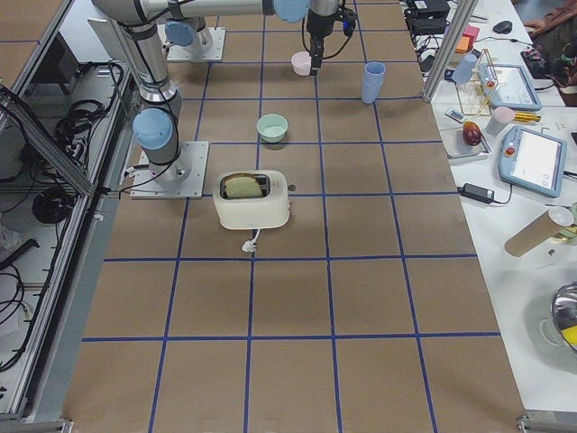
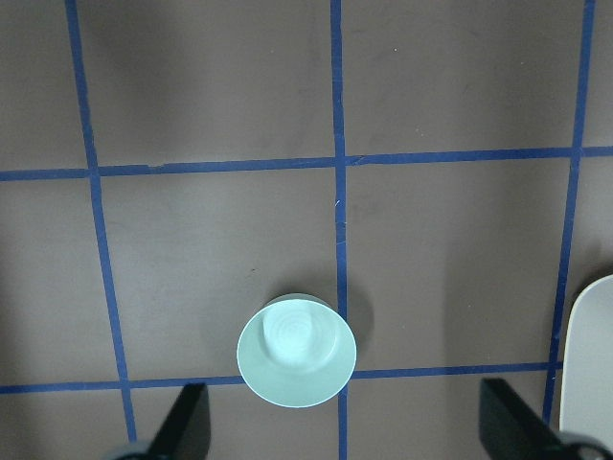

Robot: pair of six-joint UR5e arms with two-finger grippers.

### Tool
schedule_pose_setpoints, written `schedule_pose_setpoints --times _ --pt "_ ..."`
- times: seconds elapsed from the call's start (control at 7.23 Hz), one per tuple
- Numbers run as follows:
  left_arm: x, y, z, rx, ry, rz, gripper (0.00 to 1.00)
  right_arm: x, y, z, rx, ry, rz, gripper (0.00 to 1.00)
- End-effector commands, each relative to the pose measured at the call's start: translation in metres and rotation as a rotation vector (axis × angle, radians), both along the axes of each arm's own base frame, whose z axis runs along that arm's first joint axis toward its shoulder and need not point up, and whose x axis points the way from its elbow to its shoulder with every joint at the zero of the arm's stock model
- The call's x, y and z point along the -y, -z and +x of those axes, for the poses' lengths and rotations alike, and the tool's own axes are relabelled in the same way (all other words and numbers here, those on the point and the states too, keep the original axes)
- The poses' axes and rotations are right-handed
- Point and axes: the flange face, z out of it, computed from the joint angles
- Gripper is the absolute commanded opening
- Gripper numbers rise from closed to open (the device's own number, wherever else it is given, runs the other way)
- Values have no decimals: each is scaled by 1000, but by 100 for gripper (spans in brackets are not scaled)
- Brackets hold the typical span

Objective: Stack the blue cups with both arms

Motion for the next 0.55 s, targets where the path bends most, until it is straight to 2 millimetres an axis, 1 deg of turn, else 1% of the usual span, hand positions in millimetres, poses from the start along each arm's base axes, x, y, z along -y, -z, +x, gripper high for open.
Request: schedule_pose_setpoints --times 0.0,0.41 --pt "0 0 1 0 -1 1 100 1 1 1 12 1 -2 100" --pt "0 0 0 0 0 2 100 1 2 0 1 0 3 100"
